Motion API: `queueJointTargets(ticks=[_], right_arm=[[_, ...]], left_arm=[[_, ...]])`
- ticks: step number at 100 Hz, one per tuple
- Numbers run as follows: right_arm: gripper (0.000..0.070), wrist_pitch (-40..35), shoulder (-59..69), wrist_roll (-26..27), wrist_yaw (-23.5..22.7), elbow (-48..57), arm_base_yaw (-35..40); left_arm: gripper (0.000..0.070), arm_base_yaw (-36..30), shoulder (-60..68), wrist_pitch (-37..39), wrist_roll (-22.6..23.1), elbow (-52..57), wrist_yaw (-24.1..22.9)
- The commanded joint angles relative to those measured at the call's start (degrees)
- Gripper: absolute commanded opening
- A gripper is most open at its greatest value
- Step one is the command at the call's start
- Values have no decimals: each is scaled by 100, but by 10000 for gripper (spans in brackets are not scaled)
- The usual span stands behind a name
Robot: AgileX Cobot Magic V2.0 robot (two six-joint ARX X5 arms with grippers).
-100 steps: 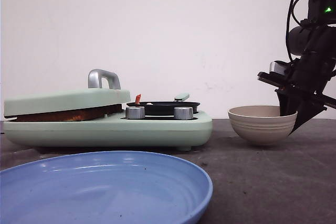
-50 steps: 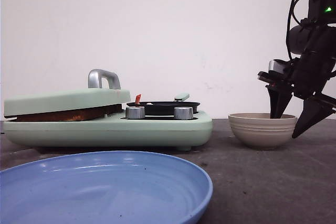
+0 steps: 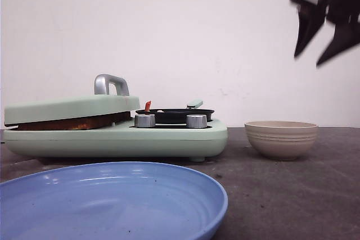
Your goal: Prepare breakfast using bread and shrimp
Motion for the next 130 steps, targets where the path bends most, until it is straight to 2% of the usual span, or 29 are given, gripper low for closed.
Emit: queueJointTargets(ticks=[1,20,36,41,54,58,67,68,83,95,113,130], right_arm=[[308,22,-302,-61,-33,127,70],[291,11,-1263,-92,-17,127,210],[61,13,-1908,-105,-22,127,313],[9,-4,-2055,-120,-22,127,367],[8,-22,-2361,-234,-20,87,560],[8,24,-2448,-234,-20,31,629],[8,205,-2658,-236,-20,-208,785],[8,236,-2680,-236,-20,-245,800],[8,896,-3185,-391,-22,-1117,1038],[9,1639,-3738,-431,-24,-2107,1161],[9,2704,-4572,-400,-24,-3665,1211],[9,3049,-5191,-308,-28,-4907,1222]], left_arm=[[313,-13,26,61,22,50,17],[313,-13,26,50,22,50,17],[313,-13,26,59,-118,50,20],[311,-13,26,59,-162,50,20],[287,-13,24,57,-306,50,22],[231,-13,24,59,-332,50,22],[8,-13,24,59,-415,50,22],[0,-13,24,59,-420,50,22],[0,-15,24,17,-647,50,52],[0,-20,-26,-44,-693,-17,341],[0,-22,-398,509,-896,-422,404],[0,-24,-968,839,-1300,-1123,385]])
